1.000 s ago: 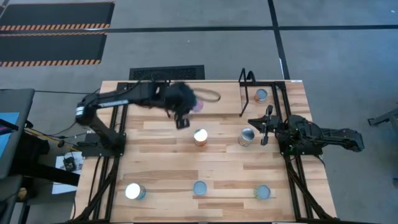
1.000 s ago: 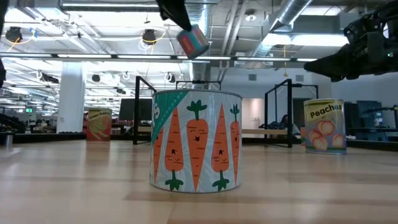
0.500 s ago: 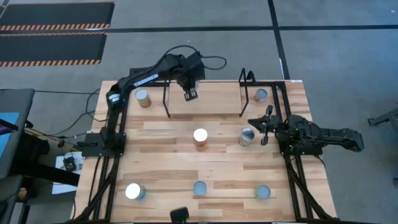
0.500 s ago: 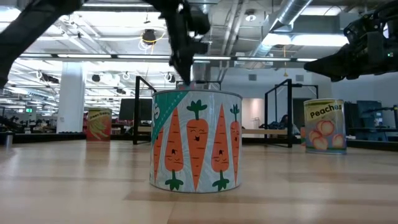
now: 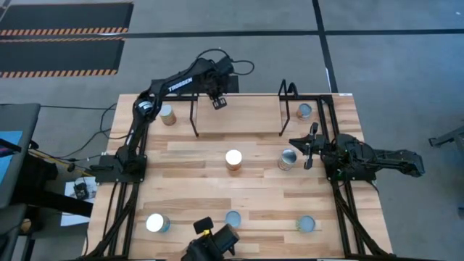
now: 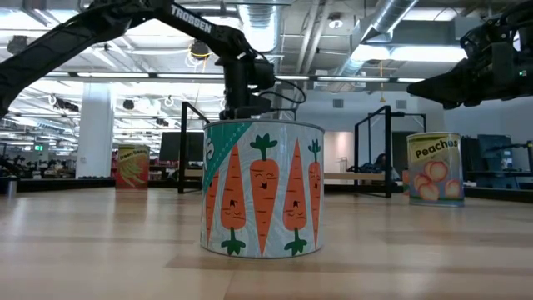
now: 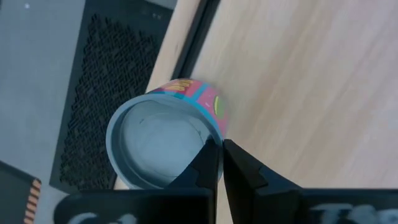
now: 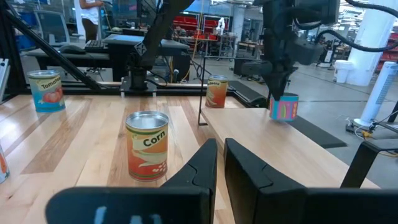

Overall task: Pick and place cans onto a shelf
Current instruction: Put the blue can on the shelf

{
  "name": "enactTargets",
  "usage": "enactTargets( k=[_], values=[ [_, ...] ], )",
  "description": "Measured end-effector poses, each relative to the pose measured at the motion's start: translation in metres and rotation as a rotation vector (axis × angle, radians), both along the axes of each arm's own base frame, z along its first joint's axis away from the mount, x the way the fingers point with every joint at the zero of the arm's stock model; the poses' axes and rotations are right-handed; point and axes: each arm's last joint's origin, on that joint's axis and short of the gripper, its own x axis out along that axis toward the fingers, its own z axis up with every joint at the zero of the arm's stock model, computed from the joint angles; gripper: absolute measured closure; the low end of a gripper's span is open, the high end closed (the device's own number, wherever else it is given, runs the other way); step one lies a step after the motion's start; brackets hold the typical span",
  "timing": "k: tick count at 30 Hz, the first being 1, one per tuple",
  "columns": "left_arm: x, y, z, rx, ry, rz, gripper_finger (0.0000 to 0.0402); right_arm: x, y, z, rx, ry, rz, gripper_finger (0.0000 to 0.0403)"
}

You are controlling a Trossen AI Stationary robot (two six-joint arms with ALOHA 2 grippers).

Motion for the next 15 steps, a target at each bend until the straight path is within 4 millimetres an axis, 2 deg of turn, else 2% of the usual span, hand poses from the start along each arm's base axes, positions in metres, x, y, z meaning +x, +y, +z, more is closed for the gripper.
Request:
enactTargets(
  k=[15],
  values=[
    [-0.0032,-0.0022,-0.001,-0.054,0.011,-0.019,0.0401,0.0,0.0,-0.0001,0.0,0.0,0.0,0.0346]
  ],
)
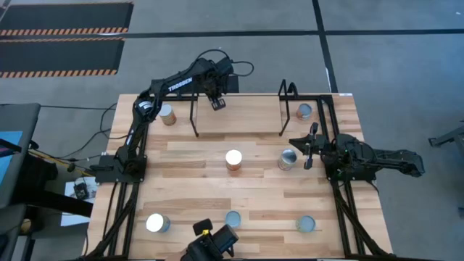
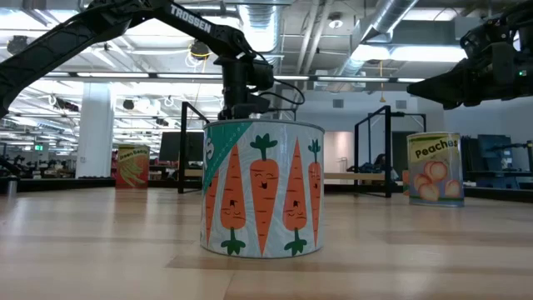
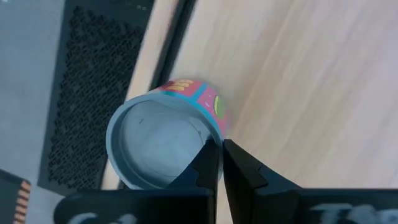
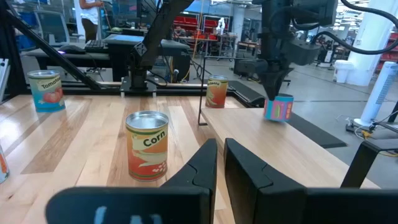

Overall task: Pick and place cans onto a shelf
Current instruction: Put the blue can on the shelf

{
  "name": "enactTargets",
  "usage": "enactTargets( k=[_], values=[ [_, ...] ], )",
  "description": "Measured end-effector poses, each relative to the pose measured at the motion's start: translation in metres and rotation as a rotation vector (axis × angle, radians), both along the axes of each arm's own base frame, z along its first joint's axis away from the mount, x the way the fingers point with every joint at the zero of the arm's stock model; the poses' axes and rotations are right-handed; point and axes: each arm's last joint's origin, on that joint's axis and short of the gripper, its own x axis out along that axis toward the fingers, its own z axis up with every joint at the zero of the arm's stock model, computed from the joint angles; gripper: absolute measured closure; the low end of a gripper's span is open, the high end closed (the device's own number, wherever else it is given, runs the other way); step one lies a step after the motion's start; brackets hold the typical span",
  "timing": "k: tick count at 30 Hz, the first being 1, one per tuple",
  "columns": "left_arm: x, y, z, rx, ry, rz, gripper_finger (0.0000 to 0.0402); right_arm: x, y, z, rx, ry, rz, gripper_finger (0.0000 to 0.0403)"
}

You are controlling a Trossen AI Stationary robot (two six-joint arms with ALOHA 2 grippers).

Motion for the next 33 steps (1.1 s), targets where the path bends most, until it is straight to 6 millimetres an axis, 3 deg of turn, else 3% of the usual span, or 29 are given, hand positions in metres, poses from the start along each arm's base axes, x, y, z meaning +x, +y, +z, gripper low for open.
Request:
enactTargets(
  k=[33],
  values=[
    [-0.0005,-0.0041,-0.0001,-0.02,0.019,-0.016,0.0401,0.0,0.0,0.0001,0.0,0.0,0.0,0.0346]
  ],
)
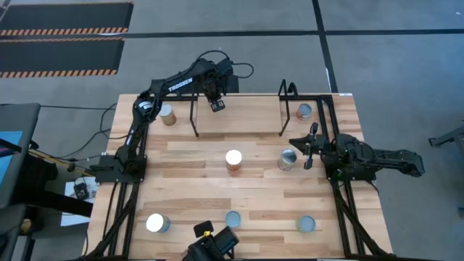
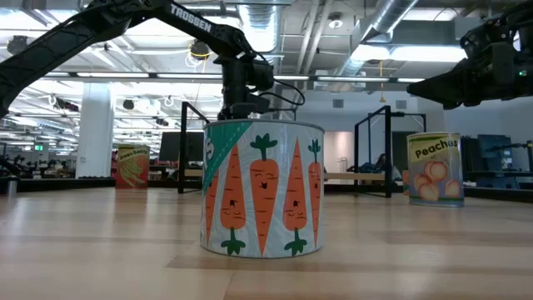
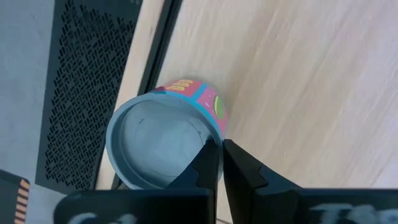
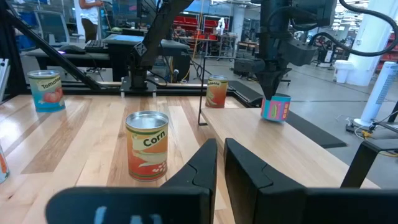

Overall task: Pick and place cans onto a shelf
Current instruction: Put the blue can on the shelf

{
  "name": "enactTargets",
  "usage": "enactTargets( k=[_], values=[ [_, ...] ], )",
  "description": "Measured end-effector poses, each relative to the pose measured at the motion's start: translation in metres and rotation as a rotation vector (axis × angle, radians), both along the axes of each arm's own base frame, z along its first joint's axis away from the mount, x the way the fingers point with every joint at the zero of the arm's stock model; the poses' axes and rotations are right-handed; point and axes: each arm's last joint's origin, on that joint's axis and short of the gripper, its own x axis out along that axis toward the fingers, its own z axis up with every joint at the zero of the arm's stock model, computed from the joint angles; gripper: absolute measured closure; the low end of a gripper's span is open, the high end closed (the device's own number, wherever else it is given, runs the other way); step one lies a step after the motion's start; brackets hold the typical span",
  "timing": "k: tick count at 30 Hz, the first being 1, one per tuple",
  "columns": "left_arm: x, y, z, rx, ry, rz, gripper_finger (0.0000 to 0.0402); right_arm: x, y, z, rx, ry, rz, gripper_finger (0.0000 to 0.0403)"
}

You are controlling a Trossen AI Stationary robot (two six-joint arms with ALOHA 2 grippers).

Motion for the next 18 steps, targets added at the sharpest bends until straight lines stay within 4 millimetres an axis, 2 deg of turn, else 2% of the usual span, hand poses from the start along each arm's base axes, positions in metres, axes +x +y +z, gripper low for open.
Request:
enactTargets(
  k=[6,13,18],
  values=[
    [0.001,0.0,0.0,0.005,-0.006,-0.003,0.0401,0.0,0.0,0.0,0.0,0.0,0.0,0.0346],
    [0.001,-0.003,-0.013,-0.003,0.019,-0.015,0.0401,0.0,0.0,0.0,0.0,0.0,0.0,0.0346],
    [0.002,-0.003,-0.014,0.012,0.014,-0.007,0.0389,0.0,0.0,0.0,0.0,0.0,0.0,0.0346]
  ],
)
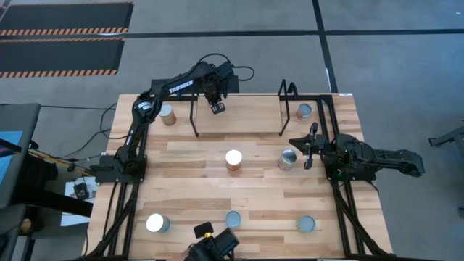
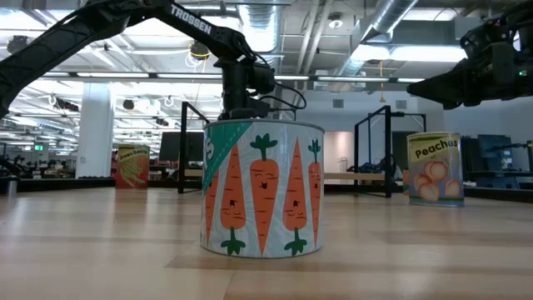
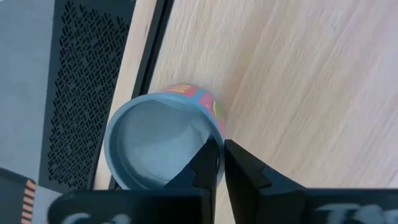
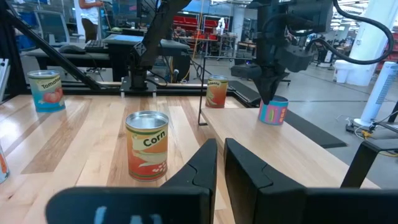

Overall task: Pick and place cans onto a shelf
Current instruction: Put the blue can on the shelf, then put the right orange can on the shelf

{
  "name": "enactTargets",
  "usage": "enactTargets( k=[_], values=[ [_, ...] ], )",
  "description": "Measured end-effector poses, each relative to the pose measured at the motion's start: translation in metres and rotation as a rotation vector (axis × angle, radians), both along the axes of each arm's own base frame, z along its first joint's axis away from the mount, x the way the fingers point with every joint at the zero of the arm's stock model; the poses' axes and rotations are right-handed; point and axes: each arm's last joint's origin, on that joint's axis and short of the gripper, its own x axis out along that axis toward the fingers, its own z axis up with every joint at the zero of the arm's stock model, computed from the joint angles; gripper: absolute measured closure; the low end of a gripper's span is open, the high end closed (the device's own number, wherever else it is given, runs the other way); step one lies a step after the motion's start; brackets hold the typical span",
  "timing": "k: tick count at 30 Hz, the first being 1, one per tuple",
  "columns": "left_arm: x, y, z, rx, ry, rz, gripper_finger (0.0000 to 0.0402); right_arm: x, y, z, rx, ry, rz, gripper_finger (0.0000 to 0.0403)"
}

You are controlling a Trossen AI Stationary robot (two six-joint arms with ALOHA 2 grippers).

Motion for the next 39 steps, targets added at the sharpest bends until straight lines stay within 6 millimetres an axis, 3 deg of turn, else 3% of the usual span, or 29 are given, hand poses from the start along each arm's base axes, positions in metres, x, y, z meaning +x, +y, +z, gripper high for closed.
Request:
enactTargets(
  k=[15,25,30,34,39],
  values=[
    [0.005,-0.007,0.004,0.029,0.019,-0.026,0.0335,0.0,0.0,0.0,0.0,0.0,0.0,0.0346],
    [0.01,-0.015,0.064,0.101,-0.089,-0.062,0.033,0.0,0.0,0.0,0.0,0.0,0.0,0.0346],
    [0.015,-0.031,0.088,0.136,-0.136,-0.122,0.0348,0.0,0.0,0.0,0.0,0.0,0.0,0.0346],
    [0.025,-0.057,0.101,0.169,-0.186,-0.183,0.0392,0.0,0.0,0.0,0.0,0.0,0.0,0.0346],
    [0.045,-0.089,0.108,0.2,-0.252,-0.273,0.0399,0.0,0.0,0.0,0.0,0.0,0.0,0.0346]
  ],
)
